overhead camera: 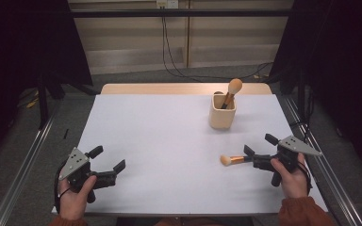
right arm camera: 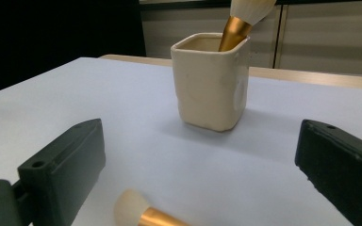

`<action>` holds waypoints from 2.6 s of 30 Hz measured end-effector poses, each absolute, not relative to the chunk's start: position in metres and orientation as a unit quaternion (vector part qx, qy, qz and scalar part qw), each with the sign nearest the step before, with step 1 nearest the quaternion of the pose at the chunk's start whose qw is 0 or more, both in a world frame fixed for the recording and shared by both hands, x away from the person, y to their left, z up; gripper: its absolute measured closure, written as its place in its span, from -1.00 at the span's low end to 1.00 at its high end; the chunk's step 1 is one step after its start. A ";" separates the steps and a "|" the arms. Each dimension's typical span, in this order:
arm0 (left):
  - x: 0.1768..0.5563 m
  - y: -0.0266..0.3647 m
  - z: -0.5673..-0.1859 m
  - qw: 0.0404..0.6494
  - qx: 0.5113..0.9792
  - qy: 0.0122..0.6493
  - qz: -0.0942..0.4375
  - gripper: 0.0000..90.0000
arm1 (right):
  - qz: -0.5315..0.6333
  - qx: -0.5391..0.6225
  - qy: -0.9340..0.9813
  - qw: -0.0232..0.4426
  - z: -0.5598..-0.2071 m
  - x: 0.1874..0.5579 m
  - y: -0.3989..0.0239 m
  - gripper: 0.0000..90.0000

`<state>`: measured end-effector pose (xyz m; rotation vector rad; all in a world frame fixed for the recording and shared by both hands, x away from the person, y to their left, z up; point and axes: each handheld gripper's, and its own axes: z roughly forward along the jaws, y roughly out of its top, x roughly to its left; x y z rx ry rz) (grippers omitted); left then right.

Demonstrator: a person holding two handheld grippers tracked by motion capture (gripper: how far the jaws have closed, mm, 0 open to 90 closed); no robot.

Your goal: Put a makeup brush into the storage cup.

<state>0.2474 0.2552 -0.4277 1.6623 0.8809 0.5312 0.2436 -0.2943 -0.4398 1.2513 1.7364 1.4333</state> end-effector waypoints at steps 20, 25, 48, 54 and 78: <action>0.244 0.252 -0.428 0.560 0.707 0.370 0.223 -0.96 | 0.539 0.475 0.636 0.282 -0.448 0.212 -0.304 -0.98; 0.245 0.252 -0.428 0.560 0.707 0.370 0.221 -0.96 | 0.540 0.475 0.636 0.281 -0.449 0.212 -0.305 -0.98; 0.249 0.249 -0.429 0.558 0.711 0.367 0.218 -0.96 | 0.543 0.471 0.637 0.279 -0.444 0.223 -0.301 -0.98; 0.248 0.251 -0.430 0.560 0.709 0.368 0.219 -0.96 | 0.537 0.460 0.655 0.266 -0.440 0.239 -0.297 -0.99; 0.246 0.252 -0.429 0.558 0.708 0.374 0.220 -0.96 | 0.495 0.453 0.707 0.226 -0.425 0.296 -0.285 -0.98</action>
